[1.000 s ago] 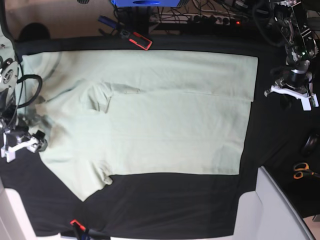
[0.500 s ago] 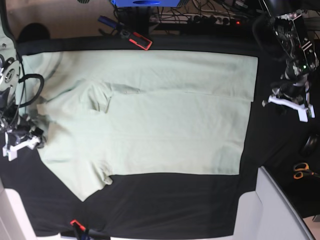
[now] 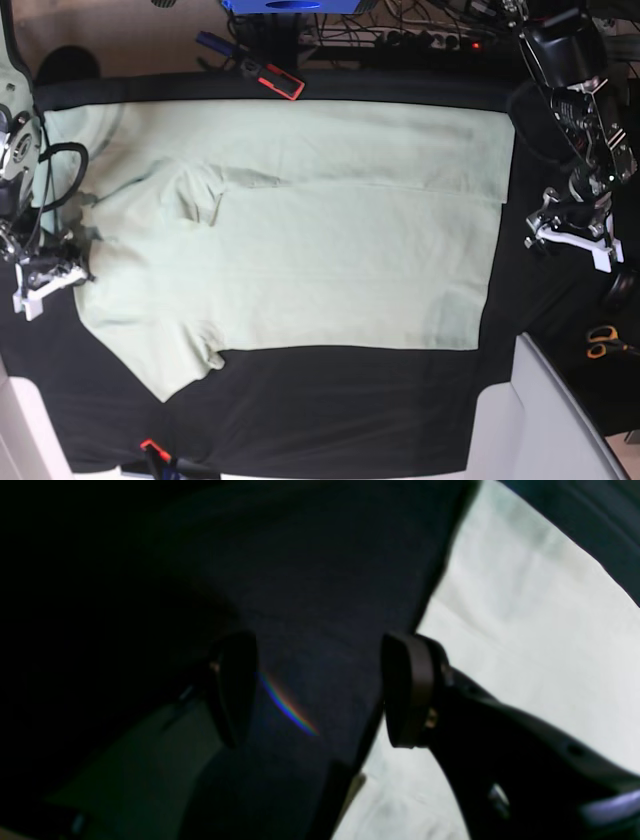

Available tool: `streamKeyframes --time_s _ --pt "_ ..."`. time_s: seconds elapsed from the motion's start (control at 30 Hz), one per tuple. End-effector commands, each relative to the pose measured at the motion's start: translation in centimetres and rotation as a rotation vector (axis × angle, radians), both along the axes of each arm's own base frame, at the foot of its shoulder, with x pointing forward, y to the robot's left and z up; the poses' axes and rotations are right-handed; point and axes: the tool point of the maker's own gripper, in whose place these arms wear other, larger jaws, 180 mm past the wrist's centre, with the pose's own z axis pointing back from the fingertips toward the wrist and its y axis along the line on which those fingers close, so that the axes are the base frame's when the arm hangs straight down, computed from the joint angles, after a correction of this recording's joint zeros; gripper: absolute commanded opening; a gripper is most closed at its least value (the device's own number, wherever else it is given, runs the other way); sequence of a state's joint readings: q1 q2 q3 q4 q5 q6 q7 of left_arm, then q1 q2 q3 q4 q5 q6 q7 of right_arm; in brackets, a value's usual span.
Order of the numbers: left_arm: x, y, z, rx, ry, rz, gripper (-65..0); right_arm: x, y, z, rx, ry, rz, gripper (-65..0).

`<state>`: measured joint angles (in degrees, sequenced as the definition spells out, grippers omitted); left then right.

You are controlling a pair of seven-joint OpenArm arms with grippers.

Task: Fold the T-shirt properly
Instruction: 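Move the left gripper to the middle of the opposite side and grasp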

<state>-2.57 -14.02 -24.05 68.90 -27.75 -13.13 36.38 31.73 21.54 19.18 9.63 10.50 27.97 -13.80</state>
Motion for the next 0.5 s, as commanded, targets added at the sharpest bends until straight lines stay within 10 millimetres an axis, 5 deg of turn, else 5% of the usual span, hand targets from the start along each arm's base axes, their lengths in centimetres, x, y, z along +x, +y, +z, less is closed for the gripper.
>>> streamKeyframes --time_s 0.0,0.47 --pt "1.9 0.8 2.1 0.016 -0.069 0.004 -26.2 1.4 -0.7 1.4 -0.011 -0.039 -0.001 -65.0" --pt "7.7 -2.9 -0.7 0.164 0.087 -0.150 -16.5 1.4 -0.7 1.4 -0.013 -0.038 0.009 -65.0"
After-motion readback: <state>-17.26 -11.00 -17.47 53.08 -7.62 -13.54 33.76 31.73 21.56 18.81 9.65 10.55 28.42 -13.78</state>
